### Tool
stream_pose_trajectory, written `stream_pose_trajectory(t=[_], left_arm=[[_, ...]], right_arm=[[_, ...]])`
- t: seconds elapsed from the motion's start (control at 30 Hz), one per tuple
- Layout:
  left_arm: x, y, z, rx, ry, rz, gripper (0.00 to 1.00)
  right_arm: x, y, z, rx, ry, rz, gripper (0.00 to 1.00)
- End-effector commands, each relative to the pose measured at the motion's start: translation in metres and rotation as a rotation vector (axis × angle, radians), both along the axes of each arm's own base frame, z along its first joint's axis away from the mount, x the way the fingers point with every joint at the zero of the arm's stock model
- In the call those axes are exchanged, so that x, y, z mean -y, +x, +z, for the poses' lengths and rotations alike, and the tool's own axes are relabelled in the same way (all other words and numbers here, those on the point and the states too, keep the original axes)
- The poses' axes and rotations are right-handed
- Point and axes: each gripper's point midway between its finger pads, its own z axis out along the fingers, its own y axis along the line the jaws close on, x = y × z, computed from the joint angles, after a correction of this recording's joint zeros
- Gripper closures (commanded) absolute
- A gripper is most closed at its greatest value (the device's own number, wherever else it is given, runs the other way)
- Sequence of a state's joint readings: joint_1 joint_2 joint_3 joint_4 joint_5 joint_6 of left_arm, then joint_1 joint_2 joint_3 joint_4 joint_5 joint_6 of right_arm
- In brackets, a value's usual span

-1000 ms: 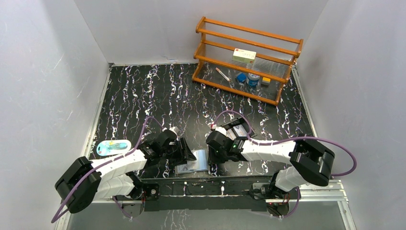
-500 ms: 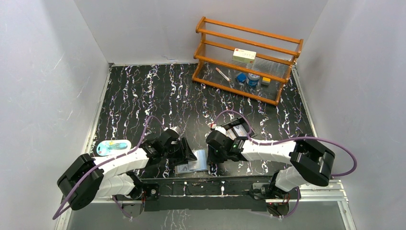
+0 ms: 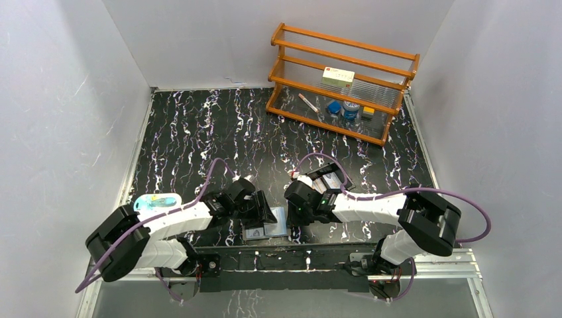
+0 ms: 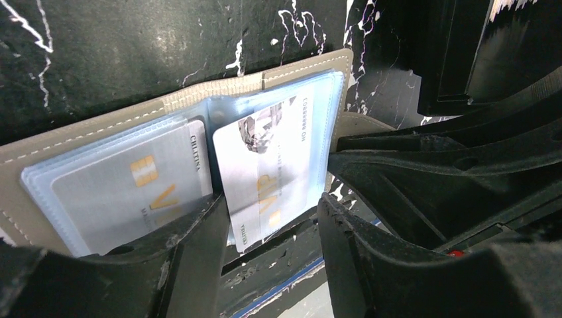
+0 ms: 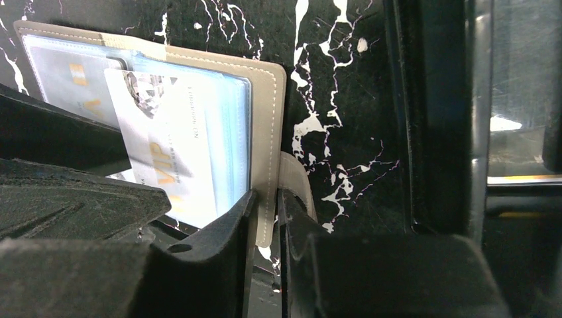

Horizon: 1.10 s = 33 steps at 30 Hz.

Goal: Put the credit cards into the card holder
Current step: Insert the credit card into the card holder.

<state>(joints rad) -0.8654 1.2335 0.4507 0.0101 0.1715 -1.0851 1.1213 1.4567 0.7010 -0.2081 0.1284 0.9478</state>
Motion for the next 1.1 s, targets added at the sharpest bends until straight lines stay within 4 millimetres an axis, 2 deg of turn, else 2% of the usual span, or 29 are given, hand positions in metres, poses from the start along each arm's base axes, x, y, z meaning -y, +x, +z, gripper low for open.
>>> stream_pose_trajectory(t=[0.0,0.27,0.57,0.83,1.07], left_arm=[[-0.019,0.003,0.0,0.027,0.098,0.032,0.49],[-0.016,0.009,0.009,0.06,0.112,0.014,0.41],[-0.008,0.022,0.025,0.139,0.113,-0.038,0.41],[-0.002,0.015,0.013,0.092,0.104,-0.062,0.41],[0.009,0.011,0.016,0.086,0.033,-0.051,0.41]], right_arm=[[-0.002,0.004,0.01,0.027,0.031,-0.022,0.75],[-0.003,0.005,0.012,0.033,0.038,-0.025,0.75],[-0.004,0.003,0.01,0.027,0.042,-0.02,0.75],[-0.008,0.004,0.006,0.021,0.047,-0.013,0.76],[-0.012,0.003,0.002,0.012,0.053,-0.01,0.76]])
